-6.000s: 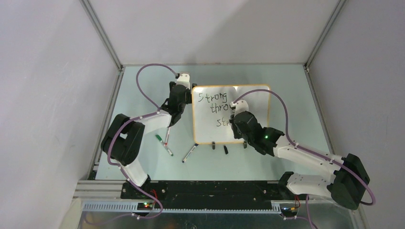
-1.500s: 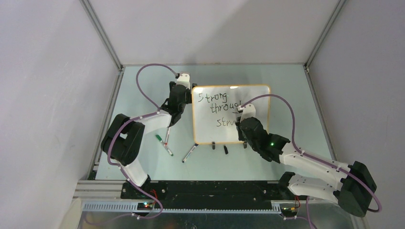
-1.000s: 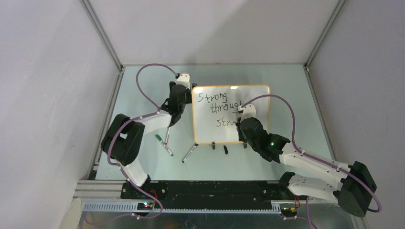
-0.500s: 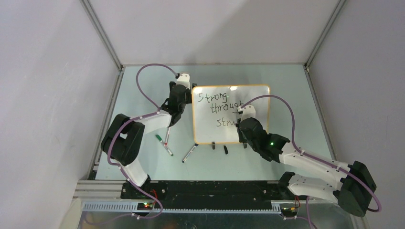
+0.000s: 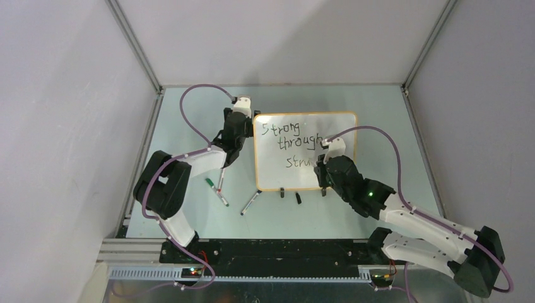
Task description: Write a sentence on the whiteboard
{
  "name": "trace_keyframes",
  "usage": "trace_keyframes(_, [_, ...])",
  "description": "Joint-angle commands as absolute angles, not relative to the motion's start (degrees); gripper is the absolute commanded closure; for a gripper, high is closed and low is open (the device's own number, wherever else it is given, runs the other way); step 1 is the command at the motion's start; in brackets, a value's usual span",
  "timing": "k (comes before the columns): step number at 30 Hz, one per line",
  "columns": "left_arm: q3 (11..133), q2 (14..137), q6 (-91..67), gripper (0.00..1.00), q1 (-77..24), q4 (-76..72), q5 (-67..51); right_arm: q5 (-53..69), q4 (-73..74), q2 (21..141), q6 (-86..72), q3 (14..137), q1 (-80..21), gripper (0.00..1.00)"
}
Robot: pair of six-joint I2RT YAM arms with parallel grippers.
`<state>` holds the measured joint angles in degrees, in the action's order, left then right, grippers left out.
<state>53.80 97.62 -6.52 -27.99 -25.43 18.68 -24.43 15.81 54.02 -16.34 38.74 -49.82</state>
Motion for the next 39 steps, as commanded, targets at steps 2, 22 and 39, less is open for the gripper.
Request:
trace_keyframes(2, [53.7, 96.5, -6.6, 0.18, -28.1, -27.7, 18.1, -24.2, 15.2, 52.3, -15.5, 40.5, -48.4, 1.00])
trace_keyframes(22, [53.8, 96.6, -6.6, 0.18, -28.1, -27.6, 18.1, -24.4, 15.0, 56.7, -15.9, 40.5, -46.8, 1.00])
trace_keyframes(39, [53.6, 96.5, -6.6, 0.18, -28.1, -27.7, 18.1, -24.9, 13.5, 57.0, -15.7, 40.5, -45.2, 1.00])
